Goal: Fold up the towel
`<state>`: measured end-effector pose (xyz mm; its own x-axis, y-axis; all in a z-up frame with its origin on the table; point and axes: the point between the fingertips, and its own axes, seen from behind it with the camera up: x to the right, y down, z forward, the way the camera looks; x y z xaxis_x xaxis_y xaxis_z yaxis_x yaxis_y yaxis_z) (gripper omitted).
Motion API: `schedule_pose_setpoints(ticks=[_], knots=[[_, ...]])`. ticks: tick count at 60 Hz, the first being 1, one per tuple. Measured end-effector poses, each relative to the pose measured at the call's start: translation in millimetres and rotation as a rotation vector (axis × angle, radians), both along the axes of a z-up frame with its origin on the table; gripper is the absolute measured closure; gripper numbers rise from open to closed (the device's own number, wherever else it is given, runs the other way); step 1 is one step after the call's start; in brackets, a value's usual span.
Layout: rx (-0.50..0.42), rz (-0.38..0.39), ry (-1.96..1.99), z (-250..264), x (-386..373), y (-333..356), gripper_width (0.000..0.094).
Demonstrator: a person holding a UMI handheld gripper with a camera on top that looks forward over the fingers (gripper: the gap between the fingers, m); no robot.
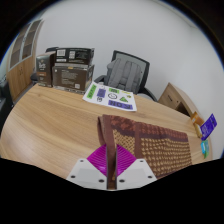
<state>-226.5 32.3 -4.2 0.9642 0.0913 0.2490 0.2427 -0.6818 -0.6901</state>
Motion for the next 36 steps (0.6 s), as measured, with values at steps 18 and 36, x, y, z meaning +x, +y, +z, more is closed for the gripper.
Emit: schedule_pose_setpoints(ticks=[18,36], knots=[[0.031,0.095,0.513,111.2,-96.4,-30.2,0.0863],[0.080,0.021,0.613,128.7,-18.8,-11.4,0.0862]])
